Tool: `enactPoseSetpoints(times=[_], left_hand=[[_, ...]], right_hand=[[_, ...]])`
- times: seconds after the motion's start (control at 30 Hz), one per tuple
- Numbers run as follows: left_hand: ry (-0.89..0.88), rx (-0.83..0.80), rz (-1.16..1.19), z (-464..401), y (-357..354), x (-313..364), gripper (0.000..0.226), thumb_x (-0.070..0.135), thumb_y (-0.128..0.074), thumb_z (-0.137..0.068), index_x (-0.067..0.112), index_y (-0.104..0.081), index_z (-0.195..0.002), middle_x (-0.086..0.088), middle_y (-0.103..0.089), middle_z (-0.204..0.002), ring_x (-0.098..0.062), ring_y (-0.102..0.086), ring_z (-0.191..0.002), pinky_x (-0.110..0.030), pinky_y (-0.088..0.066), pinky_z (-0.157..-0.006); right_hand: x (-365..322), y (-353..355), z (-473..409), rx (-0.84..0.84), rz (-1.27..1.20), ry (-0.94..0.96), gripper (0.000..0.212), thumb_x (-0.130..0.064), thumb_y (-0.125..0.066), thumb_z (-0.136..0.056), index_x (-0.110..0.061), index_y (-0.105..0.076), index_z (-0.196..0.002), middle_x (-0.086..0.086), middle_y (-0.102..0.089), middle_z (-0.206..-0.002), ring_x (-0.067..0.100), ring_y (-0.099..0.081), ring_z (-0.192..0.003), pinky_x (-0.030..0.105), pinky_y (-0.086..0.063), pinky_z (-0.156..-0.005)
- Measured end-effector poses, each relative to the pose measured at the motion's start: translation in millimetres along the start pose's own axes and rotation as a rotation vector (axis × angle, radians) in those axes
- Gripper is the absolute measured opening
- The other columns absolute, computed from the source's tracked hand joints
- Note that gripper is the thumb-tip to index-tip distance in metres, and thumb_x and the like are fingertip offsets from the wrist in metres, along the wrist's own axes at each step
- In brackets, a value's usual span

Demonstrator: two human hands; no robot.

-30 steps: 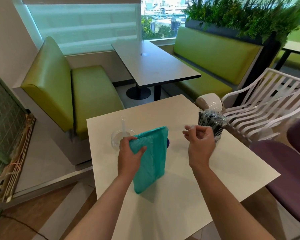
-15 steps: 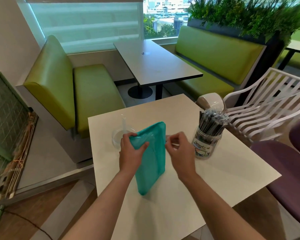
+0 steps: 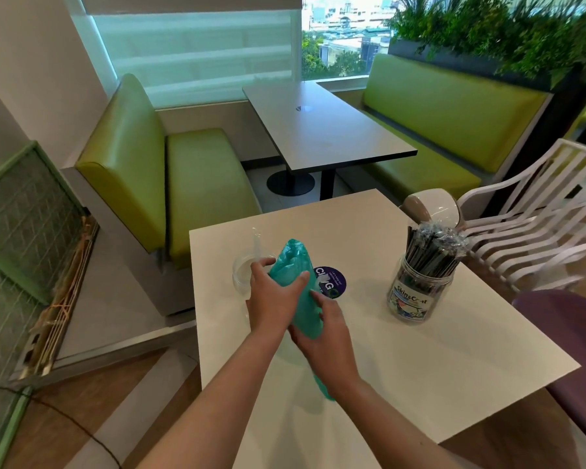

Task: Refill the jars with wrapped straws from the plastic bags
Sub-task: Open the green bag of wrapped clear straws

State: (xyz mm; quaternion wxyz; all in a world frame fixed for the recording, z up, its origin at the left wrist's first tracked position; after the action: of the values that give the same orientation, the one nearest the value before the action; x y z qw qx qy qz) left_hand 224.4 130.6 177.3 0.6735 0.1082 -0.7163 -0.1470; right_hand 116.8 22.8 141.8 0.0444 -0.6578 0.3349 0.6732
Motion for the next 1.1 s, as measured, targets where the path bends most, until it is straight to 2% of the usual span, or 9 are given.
enactPoseSetpoints(times=[0.2, 0.3, 0.4, 0.47, 0.6, 0.7, 0.83, 0.93, 1.1], left_hand=[[-0.007, -0.188, 0.103, 2, -21, 1, 0.068, 0.058, -0.079, -0.065, 0.030, -0.046, -0.118, 0.001, -0.057, -0.121, -0.014, -0.062, -0.104, -0.040, -0.059, -0.084], [-0.006, -0.361, 0.139, 6, -33, -3, 0.073, 0.065, -0.077, -0.061, 0.034, -0.050, -0.121, -0.001, -0.056, -0.117, -0.016, -0.062, -0.103, -0.040, -0.057, -0.089], [-0.033, -0.414, 0.107, 7, -33, -11, 0.060, 0.040, -0.083, -0.073, 0.030, -0.050, -0.122, -0.008, -0.052, -0.120, -0.017, -0.058, -0.101, -0.024, -0.052, -0.085], [-0.009, -0.360, 0.091, 5, -26, -23, 0.072, 0.036, -0.088, -0.067, 0.027, -0.041, -0.120, -0.010, -0.048, -0.122, -0.017, -0.054, -0.103, -0.023, -0.049, -0.083], [0.105, -0.408, 0.027, 2, -23, -43, 0.115, 0.065, -0.088, -0.033, 0.037, -0.030, -0.128, 0.003, -0.044, -0.126, -0.016, -0.048, -0.119, -0.042, -0.045, -0.104], [0.184, -0.542, 0.020, 4, -26, -45, 0.127, 0.058, -0.093, -0.038, 0.041, -0.022, -0.141, 0.009, -0.043, -0.129, -0.015, -0.042, -0.126, -0.040, -0.040, -0.108], [0.189, -0.811, 0.156, 21, -36, -28, 0.087, 0.024, -0.089, -0.066, 0.028, -0.038, -0.136, 0.006, -0.058, -0.133, -0.009, -0.058, -0.118, -0.017, -0.050, -0.084], [0.171, -1.000, 0.188, 39, -40, -16, 0.078, 0.034, -0.088, -0.061, 0.028, -0.052, -0.129, 0.013, -0.068, -0.122, -0.005, -0.063, -0.112, -0.019, -0.052, -0.084], [0.216, -1.062, 0.142, 51, -47, -20, 0.071, 0.032, -0.085, -0.063, 0.027, -0.057, -0.128, 0.010, -0.068, -0.123, -0.009, -0.064, -0.114, -0.026, -0.053, -0.086]], right_hand=[[4, 3, -16, 0.077, 0.054, -0.032, 0.076, -0.012, -0.073, -0.080, -0.019, -0.037, -0.146, -0.004, -0.049, -0.139, 0.011, -0.046, -0.126, 0.031, -0.041, -0.107], [6, 21, -23, 0.104, -0.061, -0.129, 0.060, -0.009, -0.068, -0.077, -0.023, -0.051, -0.133, -0.011, -0.062, -0.113, 0.008, -0.059, -0.100, 0.018, -0.047, -0.083], [14, 44, -29, 0.171, -0.175, -0.240, 0.032, -0.019, -0.065, -0.072, -0.025, -0.062, -0.103, -0.009, -0.067, -0.085, 0.013, -0.062, -0.077, 0.024, -0.047, -0.063], [23, 54, -33, 0.191, -0.215, -0.294, 0.032, -0.022, -0.056, -0.059, -0.020, -0.064, -0.090, -0.004, -0.066, -0.075, 0.017, -0.058, -0.065, 0.026, -0.044, -0.055], [34, 63, -39, 0.139, -0.370, -0.355, 0.038, -0.013, -0.049, -0.047, -0.011, -0.064, -0.082, 0.003, -0.061, -0.068, 0.021, -0.050, -0.062, 0.031, -0.042, -0.057], [45, 65, -41, 0.074, -0.499, -0.425, 0.043, -0.007, -0.047, -0.043, -0.008, -0.062, -0.083, 0.008, -0.059, -0.073, 0.023, -0.051, -0.067, 0.032, -0.042, -0.059], [51, 59, -44, -0.083, -0.581, -0.466, 0.056, -0.006, -0.045, -0.042, -0.002, -0.058, -0.097, 0.015, -0.057, -0.088, 0.029, -0.052, -0.078, 0.032, -0.042, -0.060], [50, 55, -43, -0.161, -0.613, -0.474, 0.053, -0.008, -0.044, -0.044, -0.006, -0.054, -0.096, 0.014, -0.053, -0.090, 0.030, -0.048, -0.081, 0.032, -0.041, -0.061], [46, 56, -43, -0.144, -0.583, -0.447, 0.046, -0.007, -0.043, -0.045, -0.005, -0.058, -0.089, 0.013, -0.059, -0.083, 0.029, -0.052, -0.079, 0.034, -0.043, -0.064]])
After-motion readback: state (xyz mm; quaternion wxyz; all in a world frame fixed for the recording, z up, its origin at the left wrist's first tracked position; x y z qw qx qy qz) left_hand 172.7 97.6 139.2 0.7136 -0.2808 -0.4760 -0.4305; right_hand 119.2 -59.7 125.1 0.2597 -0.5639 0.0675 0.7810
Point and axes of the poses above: each hand's wrist, its own z-axis away from the middle knuckle, its own y-axis out of the back of the hand, x = y × z, the point moved 9 cm from there along -z, towards the middle knuckle
